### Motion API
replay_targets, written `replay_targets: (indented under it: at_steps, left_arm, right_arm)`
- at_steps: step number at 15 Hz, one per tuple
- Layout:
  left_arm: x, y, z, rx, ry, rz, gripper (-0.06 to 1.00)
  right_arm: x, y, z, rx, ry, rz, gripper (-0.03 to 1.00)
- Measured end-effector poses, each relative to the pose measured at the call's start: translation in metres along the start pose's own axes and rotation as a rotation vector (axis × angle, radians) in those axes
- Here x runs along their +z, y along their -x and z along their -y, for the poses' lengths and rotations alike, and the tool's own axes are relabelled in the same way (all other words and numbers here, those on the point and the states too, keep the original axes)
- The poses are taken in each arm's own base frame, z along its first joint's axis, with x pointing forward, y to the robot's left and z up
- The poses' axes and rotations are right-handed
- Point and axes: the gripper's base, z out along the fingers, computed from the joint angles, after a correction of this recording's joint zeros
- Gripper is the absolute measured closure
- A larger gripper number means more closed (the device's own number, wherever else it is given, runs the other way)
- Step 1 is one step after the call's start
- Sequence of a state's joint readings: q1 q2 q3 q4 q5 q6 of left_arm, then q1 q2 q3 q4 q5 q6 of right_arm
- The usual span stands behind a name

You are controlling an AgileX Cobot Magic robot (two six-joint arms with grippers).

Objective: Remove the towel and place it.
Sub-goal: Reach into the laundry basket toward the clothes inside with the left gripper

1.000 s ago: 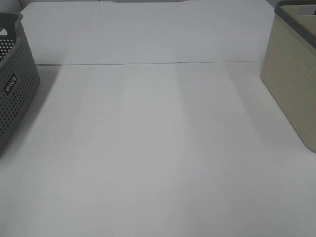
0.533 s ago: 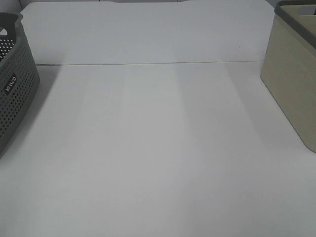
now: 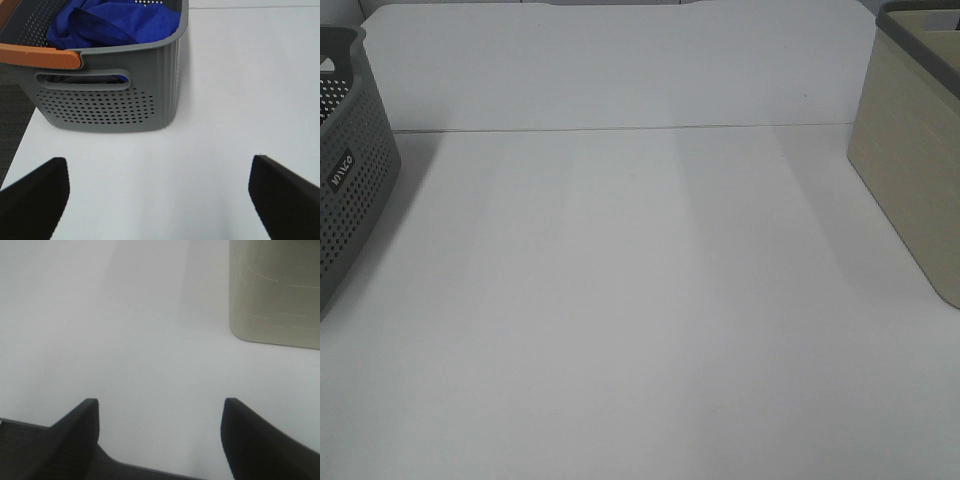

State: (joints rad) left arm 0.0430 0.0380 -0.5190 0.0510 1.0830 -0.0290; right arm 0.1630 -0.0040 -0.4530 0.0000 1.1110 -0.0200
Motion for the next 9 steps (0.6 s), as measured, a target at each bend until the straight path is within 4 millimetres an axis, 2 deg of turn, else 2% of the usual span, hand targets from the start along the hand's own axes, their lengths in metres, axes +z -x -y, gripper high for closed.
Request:
replay_targets:
  at_steps: [2, 3, 5, 7, 8, 9]
  left_arm:
    - [0.011, 0.007, 0.0, 0.068, 0.004, -0.105, 0.05]
    - [0.01, 0.01, 0.0, 0.094, 0.002, -0.123, 0.05]
    - [0.007, 0.029, -0.001, 0.257, -0.009, -0.18, 0.05]
    - [0.001, 0.058, -0.003, 0.372, 0.009, -0.167, 0.05]
    - [0.001, 0.067, -0.004, 0.396, 0.018, -0.169, 0.05]
    - [0.008, 0.103, -0.007, 0.473, 0.04, -0.204, 0.05]
  right_arm:
    - [0.0, 0.0, 0.0, 0.0, 0.0, 0.0, 0.28]
    - [0.0, 0.0, 0.0, 0.0, 0.0, 0.0, 0.28]
    - [0.0, 0.0, 0.0, 0.0, 0.0, 0.0, 0.28]
    - [0.0, 0.0, 0.0, 0.0, 0.0, 0.0, 0.28]
    - [0.0, 0.0, 0.0, 0.0, 0.0, 0.0, 0.28]
    - [0.0, 0.0, 0.0, 0.0, 0.0, 0.0, 0.28]
